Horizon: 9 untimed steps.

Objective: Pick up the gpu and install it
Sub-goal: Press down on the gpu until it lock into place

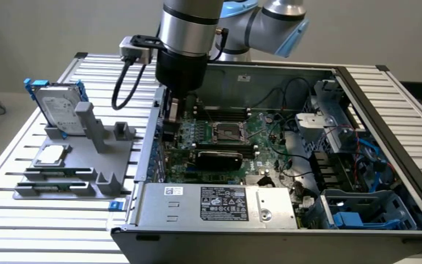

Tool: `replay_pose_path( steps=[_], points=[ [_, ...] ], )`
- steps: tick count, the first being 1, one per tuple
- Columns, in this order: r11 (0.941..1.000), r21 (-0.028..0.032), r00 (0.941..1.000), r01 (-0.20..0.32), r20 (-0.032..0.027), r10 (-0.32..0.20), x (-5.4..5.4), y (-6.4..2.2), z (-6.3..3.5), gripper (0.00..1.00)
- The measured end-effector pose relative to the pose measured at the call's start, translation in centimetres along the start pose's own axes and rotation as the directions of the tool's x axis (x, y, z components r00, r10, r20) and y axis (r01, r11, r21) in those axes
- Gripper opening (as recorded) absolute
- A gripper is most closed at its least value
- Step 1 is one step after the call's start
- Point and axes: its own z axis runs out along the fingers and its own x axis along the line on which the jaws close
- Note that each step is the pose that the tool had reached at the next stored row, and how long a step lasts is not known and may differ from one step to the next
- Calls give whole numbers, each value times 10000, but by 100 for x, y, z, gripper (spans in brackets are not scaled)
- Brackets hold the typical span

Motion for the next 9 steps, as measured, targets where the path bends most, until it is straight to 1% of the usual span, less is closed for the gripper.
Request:
replay_pose_path(
  steps=[4, 9],
  points=[
    [9999, -55, 9999, -149, 30, 149, -3, 1, -1, 11],
    [9995, -83, 9995, -310, 62, 310, -7, 1, 1, 11]
  ],
)
